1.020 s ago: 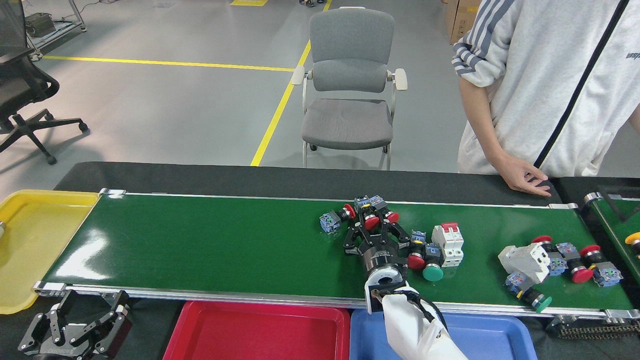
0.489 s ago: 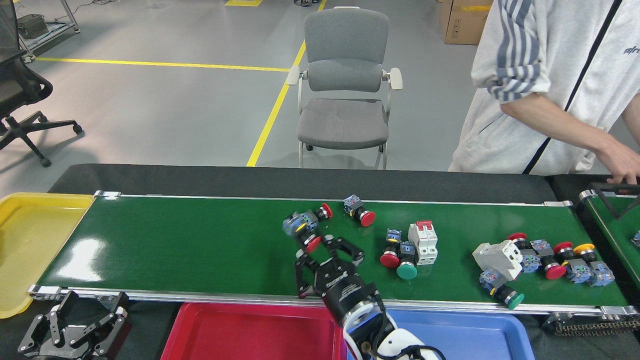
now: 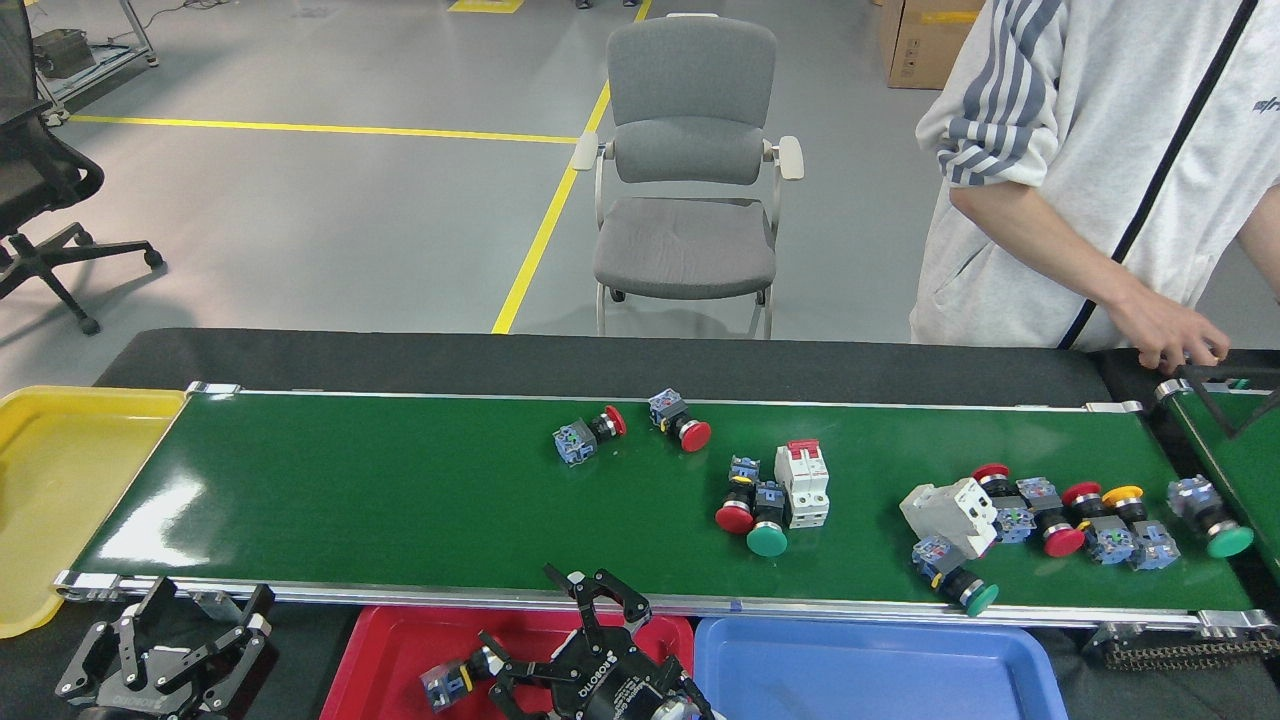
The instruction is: Pick switch part from conveyor to tray
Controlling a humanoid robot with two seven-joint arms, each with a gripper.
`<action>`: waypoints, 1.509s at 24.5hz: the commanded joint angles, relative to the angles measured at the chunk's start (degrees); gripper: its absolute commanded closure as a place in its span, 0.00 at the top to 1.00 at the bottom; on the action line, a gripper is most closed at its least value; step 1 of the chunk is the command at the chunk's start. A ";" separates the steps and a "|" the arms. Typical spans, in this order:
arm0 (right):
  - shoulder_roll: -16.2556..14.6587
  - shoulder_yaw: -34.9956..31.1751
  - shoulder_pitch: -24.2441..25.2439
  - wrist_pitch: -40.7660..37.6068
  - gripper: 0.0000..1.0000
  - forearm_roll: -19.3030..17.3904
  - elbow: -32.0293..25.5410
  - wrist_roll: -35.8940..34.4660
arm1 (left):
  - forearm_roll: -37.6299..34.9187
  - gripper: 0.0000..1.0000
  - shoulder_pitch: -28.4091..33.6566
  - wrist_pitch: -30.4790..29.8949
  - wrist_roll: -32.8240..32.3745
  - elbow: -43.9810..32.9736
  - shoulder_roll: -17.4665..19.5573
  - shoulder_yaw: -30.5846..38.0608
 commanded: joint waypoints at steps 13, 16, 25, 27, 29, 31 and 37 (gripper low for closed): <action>-0.21 -18.09 13.19 8.80 0.98 0.13 -11.75 -0.71 | -6.66 1.00 -7.75 -7.88 0.26 7.61 0.76 0.45; -0.30 -17.91 14.60 9.24 0.98 1.45 -11.58 -0.71 | -6.75 1.00 -11.79 -7.97 0.26 16.32 0.85 0.45; -0.30 -17.82 15.91 9.33 0.97 5.58 -9.64 1.05 | -6.84 1.00 -20.67 -7.88 0.52 31.96 5.06 -0.08; -0.12 -17.73 15.83 9.15 0.97 5.58 -8.94 1.40 | -6.84 1.00 -20.85 -7.79 0.52 32.93 5.06 -0.87; 0.23 -17.38 15.30 8.89 0.97 5.67 -8.15 1.75 | -6.84 1.00 -22.87 -7.79 0.52 35.39 4.98 -1.75; 0.58 -17.03 14.07 8.54 0.97 5.76 -7.01 2.28 | -6.93 1.00 -25.15 -7.71 0.52 38.73 4.98 -2.54; 2.34 -13.69 10.55 8.54 0.97 5.67 -3.75 3.51 | -6.57 0.69 -29.28 -7.79 0.96 45.32 5.06 -2.71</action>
